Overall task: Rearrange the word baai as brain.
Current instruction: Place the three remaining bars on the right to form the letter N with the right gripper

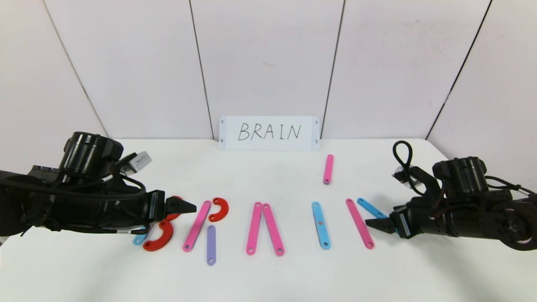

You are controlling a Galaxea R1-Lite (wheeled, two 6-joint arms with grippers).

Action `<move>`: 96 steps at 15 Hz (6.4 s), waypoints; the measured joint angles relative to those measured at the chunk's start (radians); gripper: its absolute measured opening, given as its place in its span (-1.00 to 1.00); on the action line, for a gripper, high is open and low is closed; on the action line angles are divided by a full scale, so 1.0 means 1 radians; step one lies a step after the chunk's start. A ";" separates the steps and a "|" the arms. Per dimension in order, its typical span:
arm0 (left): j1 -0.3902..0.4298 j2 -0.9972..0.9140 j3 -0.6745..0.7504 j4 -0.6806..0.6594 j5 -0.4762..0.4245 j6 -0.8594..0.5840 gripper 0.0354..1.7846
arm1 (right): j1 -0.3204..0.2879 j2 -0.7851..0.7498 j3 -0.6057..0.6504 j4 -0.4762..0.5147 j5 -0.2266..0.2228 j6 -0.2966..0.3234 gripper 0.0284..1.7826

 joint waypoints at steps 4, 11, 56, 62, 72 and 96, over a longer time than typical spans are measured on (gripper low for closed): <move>-0.002 0.001 0.000 0.000 0.000 0.000 0.95 | 0.015 -0.001 -0.008 0.001 0.000 0.085 0.94; -0.005 -0.001 0.003 -0.002 0.000 0.000 0.95 | 0.067 -0.005 0.003 0.003 0.000 0.163 0.94; -0.005 -0.005 0.003 -0.003 0.000 0.000 0.95 | 0.160 0.090 -0.141 0.001 -0.175 0.189 0.94; -0.005 -0.005 0.003 -0.003 0.000 0.000 0.95 | 0.176 0.111 -0.145 0.001 -0.259 0.187 0.94; -0.005 -0.005 0.004 -0.003 0.001 0.000 0.95 | 0.149 0.112 -0.143 0.001 -0.270 0.187 0.94; -0.006 -0.001 0.004 -0.003 0.001 0.000 0.95 | 0.259 0.233 -0.544 0.143 -0.428 0.373 0.94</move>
